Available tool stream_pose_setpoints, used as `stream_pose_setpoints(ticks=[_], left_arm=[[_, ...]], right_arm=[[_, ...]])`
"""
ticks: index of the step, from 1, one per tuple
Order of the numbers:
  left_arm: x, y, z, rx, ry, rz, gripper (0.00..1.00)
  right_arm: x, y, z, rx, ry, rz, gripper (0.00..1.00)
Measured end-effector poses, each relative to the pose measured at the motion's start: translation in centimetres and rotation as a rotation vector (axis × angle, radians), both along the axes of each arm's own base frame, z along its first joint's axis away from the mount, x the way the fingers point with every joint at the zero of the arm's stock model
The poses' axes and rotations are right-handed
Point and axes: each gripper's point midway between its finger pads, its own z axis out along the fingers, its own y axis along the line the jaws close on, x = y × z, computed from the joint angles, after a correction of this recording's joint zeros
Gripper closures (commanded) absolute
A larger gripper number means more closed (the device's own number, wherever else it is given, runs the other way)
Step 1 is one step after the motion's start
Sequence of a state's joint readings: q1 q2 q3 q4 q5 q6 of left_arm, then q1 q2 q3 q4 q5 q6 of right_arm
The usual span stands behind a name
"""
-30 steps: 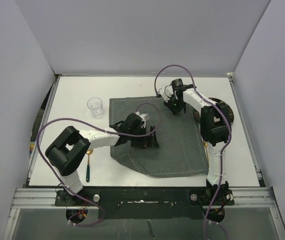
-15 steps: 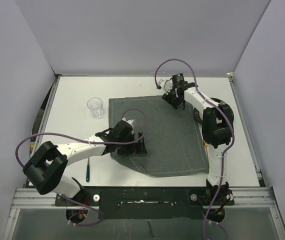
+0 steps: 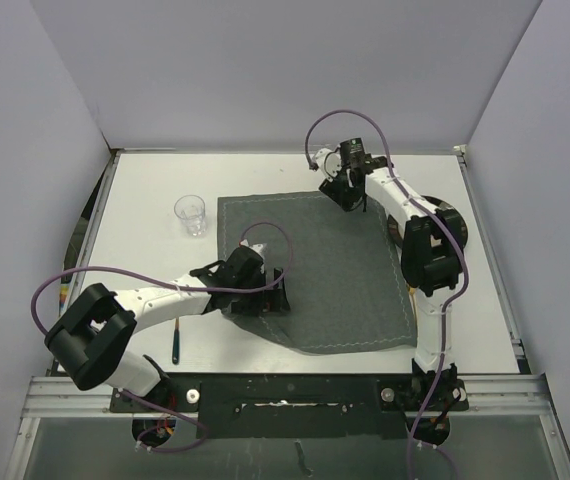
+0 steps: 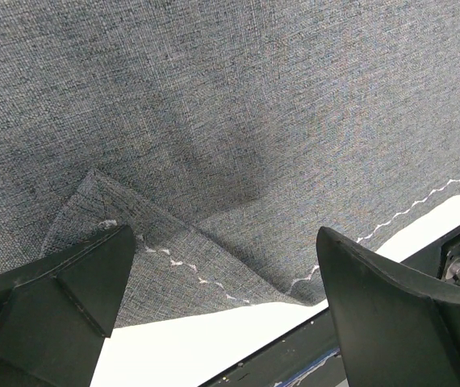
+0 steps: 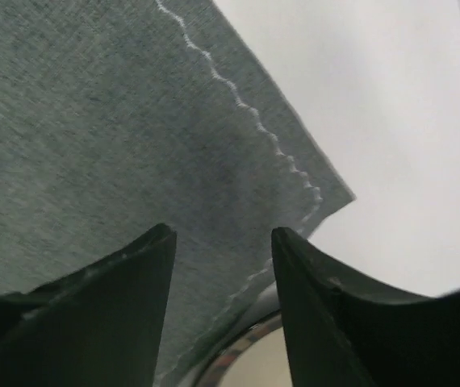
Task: Set the dinner table for one person
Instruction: Flatten out the napkin at the center of the board.
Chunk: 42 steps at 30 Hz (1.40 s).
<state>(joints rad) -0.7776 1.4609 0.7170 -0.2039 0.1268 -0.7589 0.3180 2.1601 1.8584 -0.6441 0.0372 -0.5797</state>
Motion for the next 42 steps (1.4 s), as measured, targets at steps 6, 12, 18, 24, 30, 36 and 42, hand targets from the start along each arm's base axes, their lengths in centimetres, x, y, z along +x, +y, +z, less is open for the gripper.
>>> stream_pose_setpoints(ticks=[6,12,18,24,30,36,42], left_arm=[[-0.1,0.2,-0.1,0.010,-0.002,-0.010,0.02],[0.1,2.5,-0.8,0.121,0.031,0.094,0.02],[1.3,6.9,-1.0,0.164,0.054,0.285,0.02],[2.3,8.9,-1.0,0.179,0.058,0.350,0.02],[2.2,8.6,-0.9,0.176,0.051,0.324,0.02],[2.2,7.8,0.0,0.156,0.040,0.297,0.02],[1.5,7.6,2.5,0.121,0.016,0.283,0.02]], right_arm=[[-1.8,0.3,-1.6,0.007,0.079,0.009,1.00],[-2.9,0.6,-3.0,0.005,0.124,0.029,1.00],[-3.2,1.3,-3.3,0.008,0.137,0.050,1.00],[-3.8,1.7,-4.2,0.010,0.153,0.076,1.00],[-4.4,1.7,-6.3,0.002,0.200,0.084,1.00],[-5.1,2.1,-7.2,0.006,0.227,0.097,1.00],[-5.2,2.2,-7.7,0.013,0.226,0.098,1.00]])
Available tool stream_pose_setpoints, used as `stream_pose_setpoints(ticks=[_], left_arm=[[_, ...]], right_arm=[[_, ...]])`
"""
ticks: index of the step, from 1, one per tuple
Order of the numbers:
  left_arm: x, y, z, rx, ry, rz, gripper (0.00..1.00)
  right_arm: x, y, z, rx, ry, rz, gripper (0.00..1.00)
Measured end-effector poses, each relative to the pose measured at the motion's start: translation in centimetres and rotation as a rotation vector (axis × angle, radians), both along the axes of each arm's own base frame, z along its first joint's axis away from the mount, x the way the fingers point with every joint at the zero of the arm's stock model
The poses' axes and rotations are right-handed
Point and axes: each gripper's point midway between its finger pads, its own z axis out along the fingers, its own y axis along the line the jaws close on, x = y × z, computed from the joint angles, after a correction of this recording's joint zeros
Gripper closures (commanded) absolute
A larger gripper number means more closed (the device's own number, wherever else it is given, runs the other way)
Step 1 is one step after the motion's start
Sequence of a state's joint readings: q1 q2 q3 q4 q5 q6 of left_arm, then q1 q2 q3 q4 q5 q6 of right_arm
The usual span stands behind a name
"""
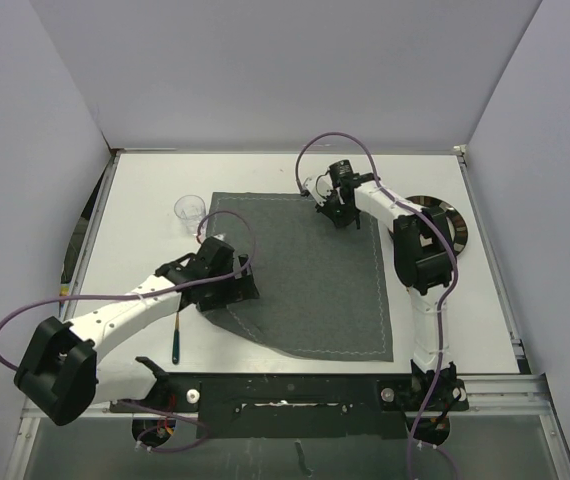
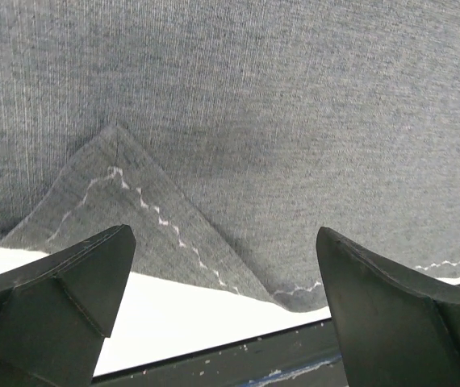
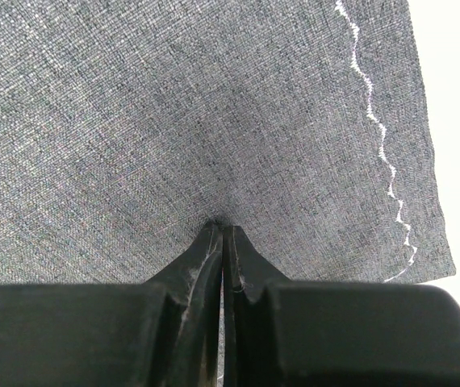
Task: Set the dinner table for one person
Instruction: Flatten out the napkin at the center of the board.
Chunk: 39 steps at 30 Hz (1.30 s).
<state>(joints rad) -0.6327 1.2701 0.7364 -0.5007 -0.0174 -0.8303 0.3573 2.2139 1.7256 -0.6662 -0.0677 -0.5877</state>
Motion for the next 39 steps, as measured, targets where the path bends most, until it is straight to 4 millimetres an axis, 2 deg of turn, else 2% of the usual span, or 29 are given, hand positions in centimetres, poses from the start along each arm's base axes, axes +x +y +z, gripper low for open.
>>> stream_pose_setpoints(ticks=[7,11,14,20,25,32,36,37,39], left_arm=[[-2.1,0.8,1.6,0.000,0.011,0.009,0.02],[-1.7,0.4,2.2,-0.020,-0.024,0.019,0.02],[-0.8,-1.0,1.4,-0.011,-0.014,-0.005,0.02],[0.7,-6.5,0.2,0.001,-0.016,-0.156,0.02],[1.0,-8.6,-0.1,-0.028,-0.025,-0.207,0.02],[0.4,-9.2,-0.5,-0.035,-0.012,-0.224,0.02],[-1.1,-8.4,-1.7,-0.039,0.044,-0.198,0.02],[-1.7,-8.0,-2.1,-0.034,0.067,-0.190,0.03],[-2.6,-7.5,-2.6,-0.027,0.105,-0.176,0.12]], right_arm=[[0.1,0.3,-0.1,0.018,-0.023,-0.003,1.00],[0.3,0.4,-0.1,0.031,-0.042,-0.009,1.00],[0.5,0.6,0.0,0.040,-0.052,-0.010,1.00],[0.8,0.8,0.0,0.052,-0.064,-0.007,1.00],[1.0,0.8,0.0,0.062,-0.067,-0.009,1.00],[1.2,1.0,0.0,0.076,-0.066,-0.011,1.00],[1.6,1.0,0.0,0.084,-0.072,-0.015,1.00],[1.7,1.1,0.1,0.084,-0.073,-0.015,1.00],[1.7,1.1,0.1,0.085,-0.073,-0.017,1.00]])
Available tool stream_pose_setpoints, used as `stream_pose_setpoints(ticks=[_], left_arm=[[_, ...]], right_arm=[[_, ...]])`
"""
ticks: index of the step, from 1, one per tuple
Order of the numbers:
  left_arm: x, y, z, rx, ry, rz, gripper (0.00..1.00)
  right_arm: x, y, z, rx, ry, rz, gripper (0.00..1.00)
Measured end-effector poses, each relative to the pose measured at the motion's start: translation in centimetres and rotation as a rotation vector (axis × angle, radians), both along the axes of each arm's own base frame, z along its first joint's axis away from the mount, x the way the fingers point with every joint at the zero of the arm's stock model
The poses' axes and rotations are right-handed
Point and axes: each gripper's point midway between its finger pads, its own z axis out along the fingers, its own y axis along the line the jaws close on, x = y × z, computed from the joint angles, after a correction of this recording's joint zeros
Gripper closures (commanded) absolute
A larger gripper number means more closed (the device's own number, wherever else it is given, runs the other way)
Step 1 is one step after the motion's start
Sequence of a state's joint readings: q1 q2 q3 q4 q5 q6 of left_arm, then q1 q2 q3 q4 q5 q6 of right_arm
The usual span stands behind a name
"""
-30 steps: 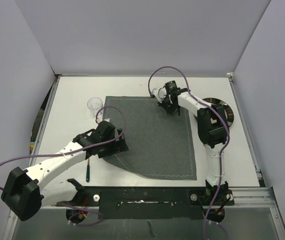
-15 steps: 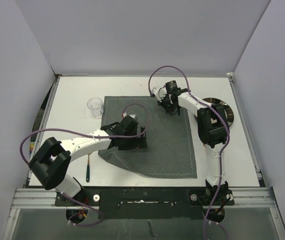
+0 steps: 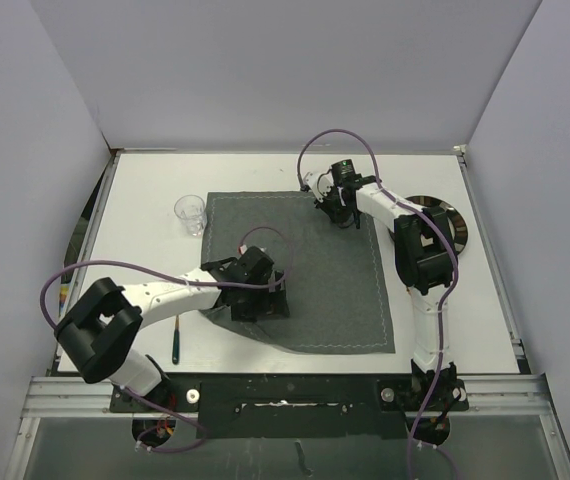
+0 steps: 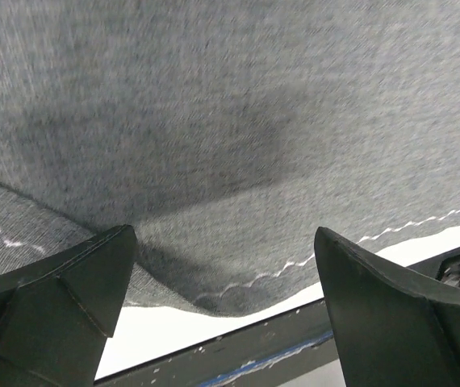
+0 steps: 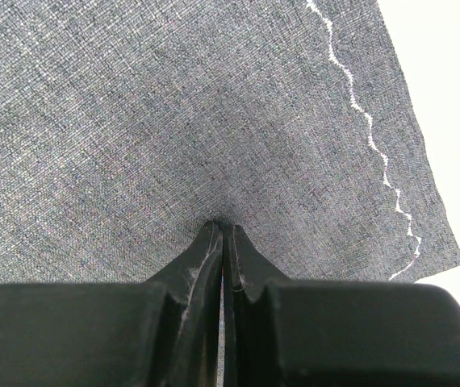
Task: Set the dinner table for one person
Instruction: Flatten out the napkin at the center of the board.
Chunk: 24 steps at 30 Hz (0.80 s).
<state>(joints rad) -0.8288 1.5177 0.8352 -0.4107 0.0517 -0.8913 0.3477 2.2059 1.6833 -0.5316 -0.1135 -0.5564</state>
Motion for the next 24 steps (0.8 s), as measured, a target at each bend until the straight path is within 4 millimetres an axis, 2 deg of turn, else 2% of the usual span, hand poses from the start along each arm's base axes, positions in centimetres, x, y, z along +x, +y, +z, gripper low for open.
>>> stream_pose_setpoints(ticks=[1,3,4,5,12,16,22,24], left_arm=[[-0.5,0.2,-0.2,0.005,0.021,0.007,0.26],[-1.3,0.6,-0.5,0.019,0.051,0.017,0.78],[-1.7,0.9,-0.7,0.027,0.066,0.024,0.93],[-2.0,1.1,-0.9,0.036,0.079,0.032,1.00],[-4.6,2.3,-1.5,0.104,0.164,0.038,1.00],[-7.4,3.0,-1.2,0.122,0.206,0.056,1.00],[-13.3,6.7,0.6,0.145,0.256,0.135,1.00],[-14.5,7.9,1.6,0.138,0.255,0.173,1.00]], right_arm=[[0.0,0.0,0.0,0.000,0.000,0.000,1.00],[0.0,0.0,0.0,0.002,0.001,-0.004,1.00],[0.0,0.0,0.0,0.004,0.002,-0.005,1.00],[0.0,0.1,0.0,0.005,0.003,-0.007,1.00],[0.5,0.3,0.0,0.013,-0.007,-0.012,1.00],[0.7,0.2,0.0,0.015,-0.012,-0.014,1.00],[0.8,0.0,0.0,0.016,-0.014,-0.019,1.00],[0.8,0.0,0.0,0.017,-0.014,-0.019,1.00]])
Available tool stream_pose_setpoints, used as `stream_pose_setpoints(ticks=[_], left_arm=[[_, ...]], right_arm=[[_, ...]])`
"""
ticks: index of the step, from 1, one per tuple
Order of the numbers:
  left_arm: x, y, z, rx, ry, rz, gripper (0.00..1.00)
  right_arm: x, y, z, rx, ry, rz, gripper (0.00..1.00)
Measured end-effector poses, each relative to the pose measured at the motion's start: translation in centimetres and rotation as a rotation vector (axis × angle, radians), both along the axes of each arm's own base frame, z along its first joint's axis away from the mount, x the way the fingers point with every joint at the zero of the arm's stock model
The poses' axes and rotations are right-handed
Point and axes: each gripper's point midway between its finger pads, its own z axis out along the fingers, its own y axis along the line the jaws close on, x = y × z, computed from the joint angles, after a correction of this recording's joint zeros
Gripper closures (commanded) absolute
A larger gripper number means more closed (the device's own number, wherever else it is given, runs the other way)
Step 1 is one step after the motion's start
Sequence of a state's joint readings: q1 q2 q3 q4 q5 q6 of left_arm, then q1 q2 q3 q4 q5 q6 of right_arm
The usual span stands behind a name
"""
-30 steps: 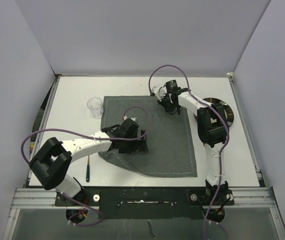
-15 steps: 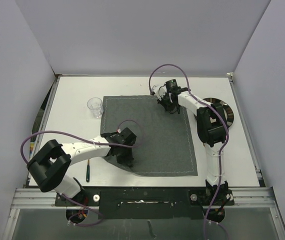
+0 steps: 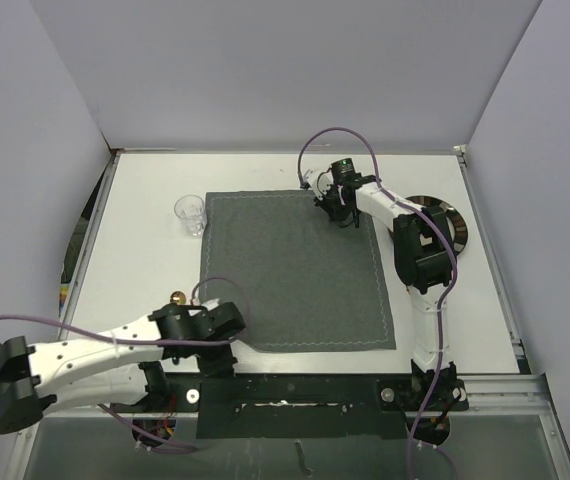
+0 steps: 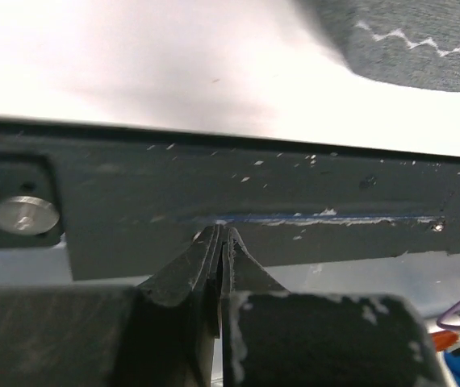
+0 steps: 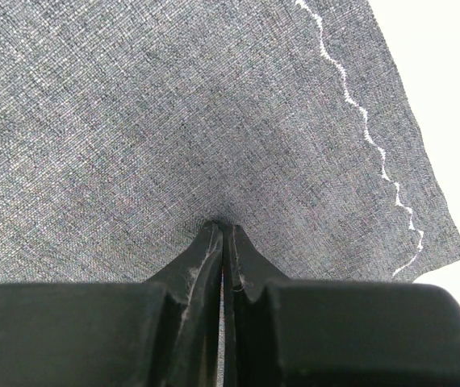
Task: Set the dinner table for one person
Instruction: Flatten out the napkin at the center of the board.
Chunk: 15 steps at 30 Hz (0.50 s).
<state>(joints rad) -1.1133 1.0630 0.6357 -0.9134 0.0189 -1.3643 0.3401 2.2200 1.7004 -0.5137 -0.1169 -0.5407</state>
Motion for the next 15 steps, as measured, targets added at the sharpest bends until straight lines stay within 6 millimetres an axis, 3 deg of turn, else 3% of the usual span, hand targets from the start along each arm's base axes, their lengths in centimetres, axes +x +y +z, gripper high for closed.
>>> stream_pose_setpoints(ticks=[3,7,11,14,15], left_arm=[[-0.7,2.0,1.4,-0.009,-0.023,0.082,1.00],[0.0,3.8,2.6,-0.017,-0.095,0.148,1.00],[1.7,3.5,4.4,0.049,-0.160,0.128,0.72],[4.0,2.3,5.6,0.120,-0.199,0.079,0.61],[5.4,1.9,5.8,0.143,-0.210,0.078,0.52]], right_arm=[[0.0,0.0,0.0,0.001,0.000,-0.001,1.00],[0.0,0.0,0.0,0.003,0.001,-0.006,1.00],[0.0,0.0,0.0,0.005,0.003,-0.010,1.00],[0.0,0.0,-0.1,0.006,0.004,-0.013,1.00],[0.0,0.0,-0.1,0.006,0.005,-0.014,1.00]])
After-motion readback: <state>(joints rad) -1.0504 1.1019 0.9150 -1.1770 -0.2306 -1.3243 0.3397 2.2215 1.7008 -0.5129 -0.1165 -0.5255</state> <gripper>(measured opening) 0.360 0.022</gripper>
